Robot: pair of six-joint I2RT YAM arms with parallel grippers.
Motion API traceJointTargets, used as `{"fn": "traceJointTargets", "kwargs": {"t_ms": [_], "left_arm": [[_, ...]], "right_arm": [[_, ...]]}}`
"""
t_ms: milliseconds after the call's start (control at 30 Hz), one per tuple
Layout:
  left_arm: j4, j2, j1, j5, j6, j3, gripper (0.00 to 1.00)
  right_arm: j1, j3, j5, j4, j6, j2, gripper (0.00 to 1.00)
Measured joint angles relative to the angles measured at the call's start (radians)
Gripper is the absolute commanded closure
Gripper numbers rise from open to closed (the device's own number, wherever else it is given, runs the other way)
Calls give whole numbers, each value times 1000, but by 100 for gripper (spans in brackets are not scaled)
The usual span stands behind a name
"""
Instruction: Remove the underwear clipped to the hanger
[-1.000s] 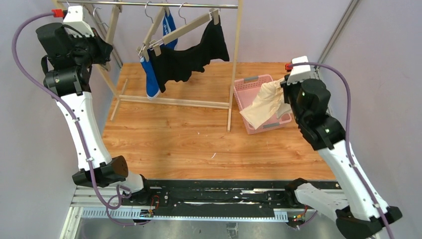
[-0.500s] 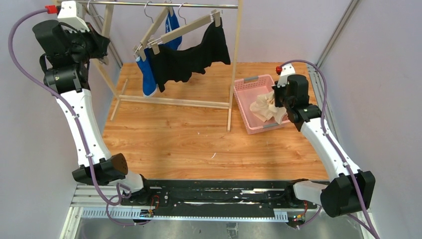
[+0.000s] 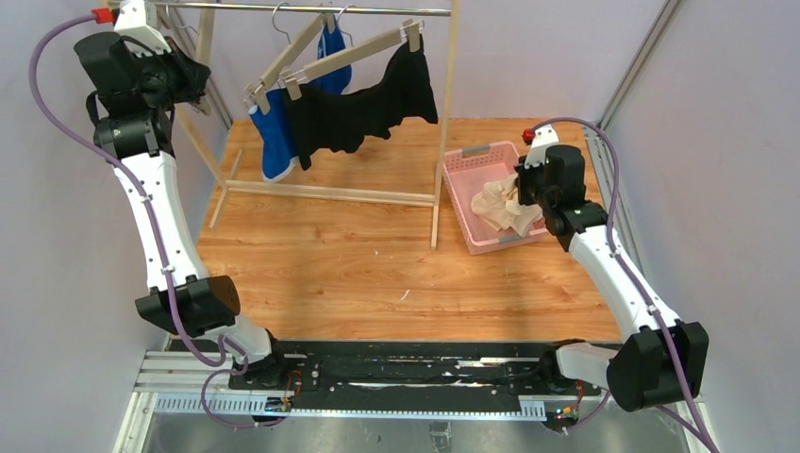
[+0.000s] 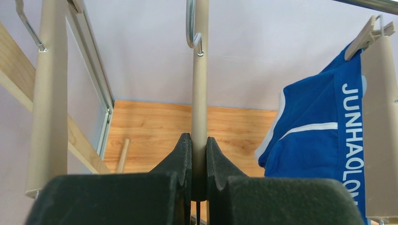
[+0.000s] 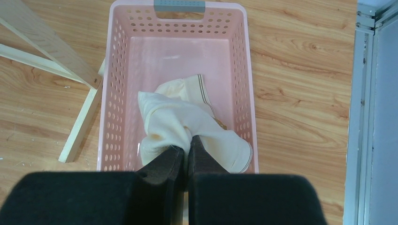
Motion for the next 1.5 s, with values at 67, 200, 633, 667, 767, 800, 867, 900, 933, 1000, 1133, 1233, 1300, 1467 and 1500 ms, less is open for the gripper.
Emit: {"fn": "traceJointTargets", "kwargs": {"t_ms": [67, 200, 633, 667, 767, 800, 867, 900, 933, 1000, 1133, 1233, 1300, 1467, 1500], "left_arm": [[11, 3, 0, -5, -8, -8, 100], [33, 6, 0, -19, -19, -29, 100], [82, 69, 5, -27, -42, 6, 79], [82, 69, 5, -30, -43, 6, 76], [81, 69, 5, -45, -38, 6, 46], [80, 68, 5, -50, -31, 6, 43], [75, 67, 6, -58, -32, 6, 39], [72, 66, 6, -63, -28, 6, 35], [70, 64, 7, -69, -25, 6, 33], [66, 58, 7, -77, -20, 6, 30], [62, 39, 7, -85, -18, 7, 21], [62, 21, 7, -86, -21, 9, 19], [63, 7, 7, -85, -22, 11, 17], [61, -28, 7, -83, -24, 11, 5], [59, -40, 7, -82, -24, 10, 4]], "right_arm": [[0, -7, -6, 3, 1, 0, 100], [0, -21, -16, 11, 1, 6, 100], [0, -34, -30, 24, 2, 54, 93], [0, -34, -30, 25, 2, 60, 95], [0, -34, -28, 25, 2, 74, 96], [0, -34, -24, 25, 2, 78, 95], [0, -34, -18, 25, 2, 87, 79], [-1, -34, -16, 25, 2, 92, 66], [-4, -34, -14, 25, 5, 98, 52], [-11, -34, -9, 26, 10, 106, 30], [-22, -34, -3, 31, 11, 124, 28], [-23, -34, -4, 34, 11, 129, 27], [-23, -34, -6, 41, 11, 129, 26], [-23, -33, -34, 52, 11, 127, 25], [-24, -32, -46, 52, 11, 124, 25]]}}
